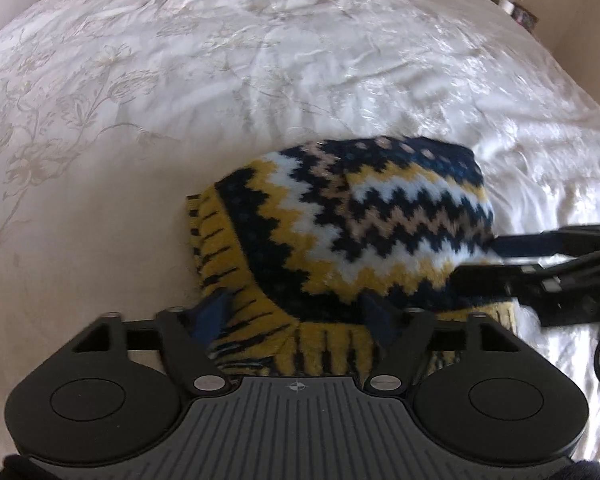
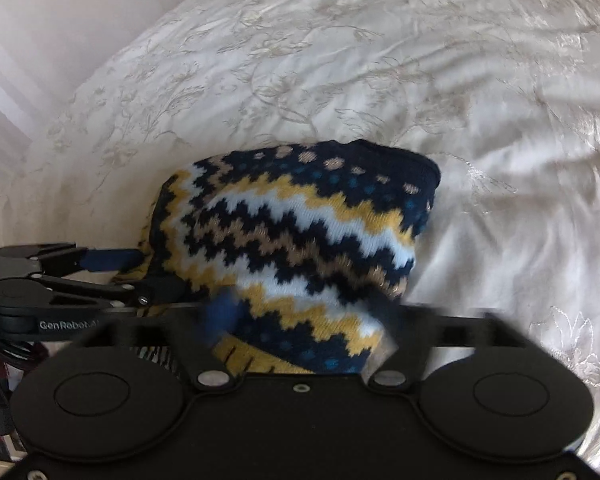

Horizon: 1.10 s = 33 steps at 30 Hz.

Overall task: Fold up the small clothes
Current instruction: 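Withdraw both open tools back from the folded sweater bundle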

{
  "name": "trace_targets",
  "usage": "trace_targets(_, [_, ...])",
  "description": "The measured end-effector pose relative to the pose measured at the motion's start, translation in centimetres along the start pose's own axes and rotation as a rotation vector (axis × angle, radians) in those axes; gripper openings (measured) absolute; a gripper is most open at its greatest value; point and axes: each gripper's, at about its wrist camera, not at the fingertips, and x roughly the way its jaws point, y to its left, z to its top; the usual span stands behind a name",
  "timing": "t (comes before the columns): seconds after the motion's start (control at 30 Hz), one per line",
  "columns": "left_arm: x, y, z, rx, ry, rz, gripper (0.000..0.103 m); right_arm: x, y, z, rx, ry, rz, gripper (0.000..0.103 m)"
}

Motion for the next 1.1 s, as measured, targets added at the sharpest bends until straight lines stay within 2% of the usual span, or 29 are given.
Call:
trace_targets(0.2, [-0.2,-1.3,0.0,0.042,-0.011,0.051,0.08,0.0,0.1,-1.9,0.001,-0.001,-0.028,0.096])
trace_targets(0.43, [-2.4,-1.9,0.2,0.021,-0.023,0.051,0.08,-1.2,-1.0,-3.5,0.058,-0.02,-0.066,0.102])
trace_targets(0.77, [-5.9,-2.3,-0.8,-0.032,-0.028,-0.007,0.08,-5.4,-0.6,-5.0,0.157,-0.102,-0.105,0.102])
trace_targets(1.1, [-9.4,-1.2,-3.0,-0.026,-0.041,-0.107,0.08,-8.7,4.7,-6.3,0.179,-0.157,-0.171,0.102])
